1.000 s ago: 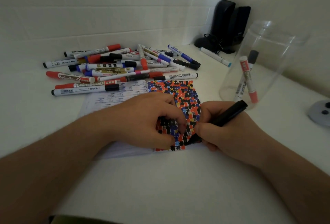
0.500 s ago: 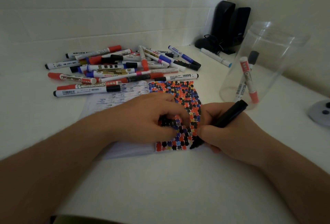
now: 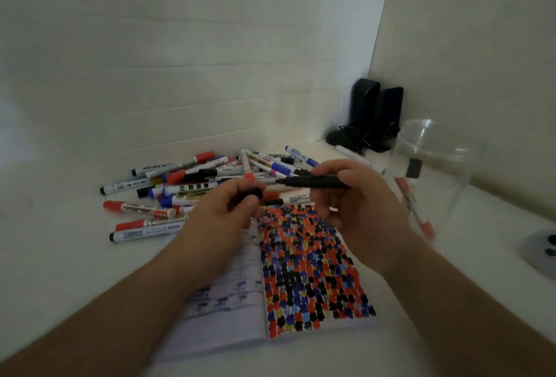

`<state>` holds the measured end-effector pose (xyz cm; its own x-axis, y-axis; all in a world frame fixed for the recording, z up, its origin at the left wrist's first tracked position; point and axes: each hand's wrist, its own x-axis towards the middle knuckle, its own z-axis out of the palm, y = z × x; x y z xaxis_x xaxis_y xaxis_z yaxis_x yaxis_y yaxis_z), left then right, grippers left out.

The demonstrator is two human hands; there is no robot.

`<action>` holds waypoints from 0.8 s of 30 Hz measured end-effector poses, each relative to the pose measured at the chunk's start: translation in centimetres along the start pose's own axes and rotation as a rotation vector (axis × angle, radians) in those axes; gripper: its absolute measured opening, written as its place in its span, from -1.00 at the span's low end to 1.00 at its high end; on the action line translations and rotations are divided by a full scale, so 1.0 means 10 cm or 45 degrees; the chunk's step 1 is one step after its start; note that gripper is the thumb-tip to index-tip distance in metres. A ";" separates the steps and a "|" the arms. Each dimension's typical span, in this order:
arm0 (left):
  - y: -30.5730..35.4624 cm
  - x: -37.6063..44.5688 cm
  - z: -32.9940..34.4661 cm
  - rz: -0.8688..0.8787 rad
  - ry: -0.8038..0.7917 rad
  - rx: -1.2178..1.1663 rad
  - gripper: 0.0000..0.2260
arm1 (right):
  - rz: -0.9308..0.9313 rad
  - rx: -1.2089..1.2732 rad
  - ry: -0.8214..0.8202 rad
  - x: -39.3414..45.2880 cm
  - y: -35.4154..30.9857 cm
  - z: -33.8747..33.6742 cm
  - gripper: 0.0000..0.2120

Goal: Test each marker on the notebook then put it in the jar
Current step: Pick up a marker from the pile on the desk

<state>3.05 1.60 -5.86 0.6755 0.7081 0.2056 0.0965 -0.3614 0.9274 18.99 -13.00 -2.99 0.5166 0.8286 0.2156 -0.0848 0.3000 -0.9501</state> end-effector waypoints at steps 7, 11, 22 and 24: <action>0.04 -0.02 0.04 0.020 -0.067 -0.005 -0.73 | 0.225 0.100 0.235 -0.09 0.15 -0.01 -0.71; 0.03 -0.02 0.05 0.033 -0.105 0.001 -0.72 | 0.236 0.017 0.269 -0.09 0.14 -0.03 -0.79; -0.01 -0.02 0.06 0.106 -0.139 0.054 -0.73 | 0.212 -0.275 0.210 -0.09 0.21 0.01 -0.81; -0.02 -0.01 0.06 0.101 -0.131 0.038 -0.73 | 0.214 -0.280 0.211 -0.09 0.21 0.02 -0.81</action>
<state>3.37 1.23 -6.27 0.7530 0.6114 0.2434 0.0605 -0.4327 0.8995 18.22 -12.99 -5.17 0.6441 0.7644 0.0289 -0.0041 0.0413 -0.9991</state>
